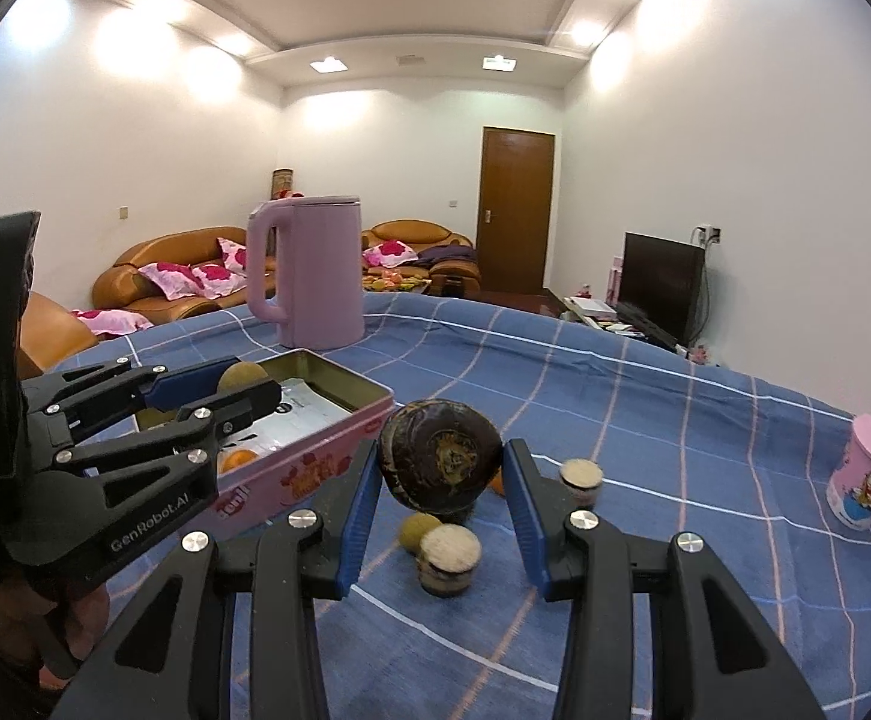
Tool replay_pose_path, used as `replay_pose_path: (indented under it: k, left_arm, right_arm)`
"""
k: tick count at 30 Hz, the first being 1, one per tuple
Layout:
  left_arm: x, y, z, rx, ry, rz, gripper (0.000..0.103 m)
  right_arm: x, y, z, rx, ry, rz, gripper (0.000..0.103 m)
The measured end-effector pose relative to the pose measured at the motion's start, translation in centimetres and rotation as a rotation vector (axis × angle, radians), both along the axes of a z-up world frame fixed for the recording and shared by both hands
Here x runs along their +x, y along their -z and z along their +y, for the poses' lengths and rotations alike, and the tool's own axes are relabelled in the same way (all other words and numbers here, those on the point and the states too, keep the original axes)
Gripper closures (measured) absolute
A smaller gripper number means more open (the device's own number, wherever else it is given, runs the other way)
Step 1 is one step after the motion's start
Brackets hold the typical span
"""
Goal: Organize fruits
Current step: 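Carry the kiwi and the dark brown fruit over the pink tin with both tools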
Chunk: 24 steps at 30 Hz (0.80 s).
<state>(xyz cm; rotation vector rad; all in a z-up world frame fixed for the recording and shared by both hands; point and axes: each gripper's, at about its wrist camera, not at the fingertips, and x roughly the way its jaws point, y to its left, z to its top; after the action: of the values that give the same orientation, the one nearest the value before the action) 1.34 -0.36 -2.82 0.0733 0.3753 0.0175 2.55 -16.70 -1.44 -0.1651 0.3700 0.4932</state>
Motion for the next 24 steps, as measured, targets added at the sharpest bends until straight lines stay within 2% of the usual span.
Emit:
replay_pose_path:
  k: [14, 24]
  left_arm:
    - [1.5, 0.2, 4.2, -0.011, -0.108, 0.046, 0.076]
    - [1.9, 0.8, 7.8, -0.025, -0.196, 0.078, 0.076]
  right_arm:
    - [1.8, -1.1, 4.4, -0.015, -0.088, 0.003, 0.06]
    - [2.6, -0.6, 7.6, -0.03, -0.144, 0.018, 0.06]
